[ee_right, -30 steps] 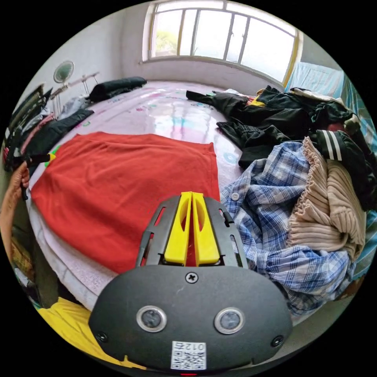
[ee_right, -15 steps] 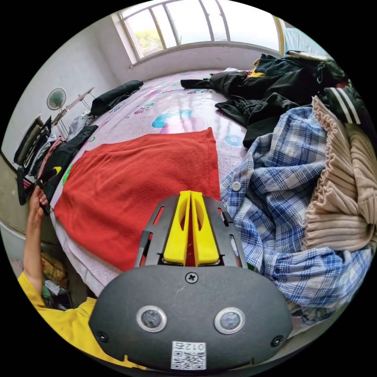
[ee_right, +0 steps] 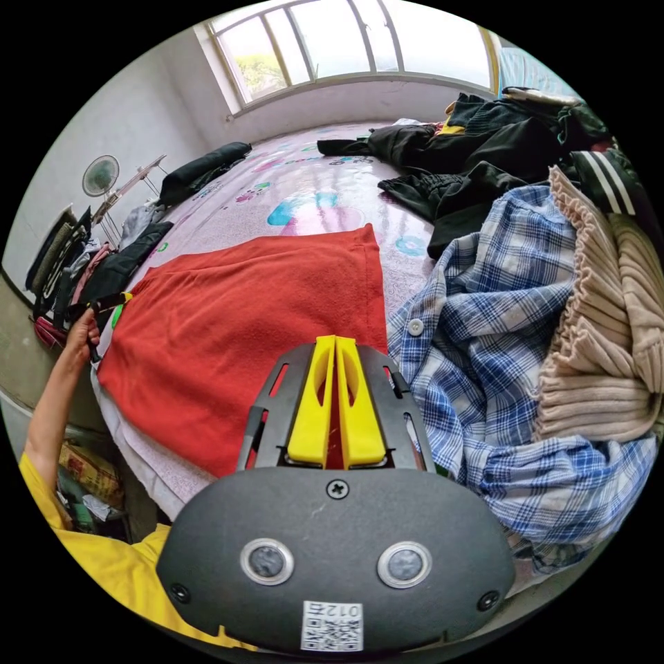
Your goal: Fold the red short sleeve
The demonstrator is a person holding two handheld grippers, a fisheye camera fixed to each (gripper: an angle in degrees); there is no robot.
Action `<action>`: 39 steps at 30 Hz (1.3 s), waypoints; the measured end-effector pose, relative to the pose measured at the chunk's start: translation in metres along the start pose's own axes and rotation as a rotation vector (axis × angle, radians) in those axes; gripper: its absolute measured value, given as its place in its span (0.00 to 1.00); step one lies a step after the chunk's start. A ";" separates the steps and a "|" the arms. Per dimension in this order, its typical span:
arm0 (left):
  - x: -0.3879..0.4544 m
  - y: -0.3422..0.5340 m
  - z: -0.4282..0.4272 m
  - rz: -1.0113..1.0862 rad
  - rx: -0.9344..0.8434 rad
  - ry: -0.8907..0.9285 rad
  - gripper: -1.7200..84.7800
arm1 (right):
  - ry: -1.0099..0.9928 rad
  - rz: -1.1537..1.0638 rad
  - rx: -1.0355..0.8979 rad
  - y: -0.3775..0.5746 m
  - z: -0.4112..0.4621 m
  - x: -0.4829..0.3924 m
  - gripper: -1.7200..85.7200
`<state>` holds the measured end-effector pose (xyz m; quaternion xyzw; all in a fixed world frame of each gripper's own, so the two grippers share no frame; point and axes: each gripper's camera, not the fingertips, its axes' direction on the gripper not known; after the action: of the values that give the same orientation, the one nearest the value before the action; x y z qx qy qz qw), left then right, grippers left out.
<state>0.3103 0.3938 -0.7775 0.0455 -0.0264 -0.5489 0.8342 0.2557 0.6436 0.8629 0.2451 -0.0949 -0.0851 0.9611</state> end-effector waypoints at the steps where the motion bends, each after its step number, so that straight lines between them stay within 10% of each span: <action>1: -0.003 0.005 -0.014 -0.045 0.051 -0.004 0.02 | -0.001 0.001 0.000 0.001 0.000 -0.001 0.02; 11: 0.142 0.101 -0.047 0.471 0.012 0.165 0.02 | 0.006 -0.004 0.000 0.014 -0.003 -0.010 0.02; 39: 0.222 0.182 -0.105 0.640 0.069 0.222 0.02 | -0.176 -0.501 -0.033 0.132 -0.023 -0.169 0.03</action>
<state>0.5747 0.2662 -0.8645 0.1226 0.0329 -0.2496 0.9600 0.1125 0.8037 0.8830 0.2370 -0.1132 -0.3427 0.9020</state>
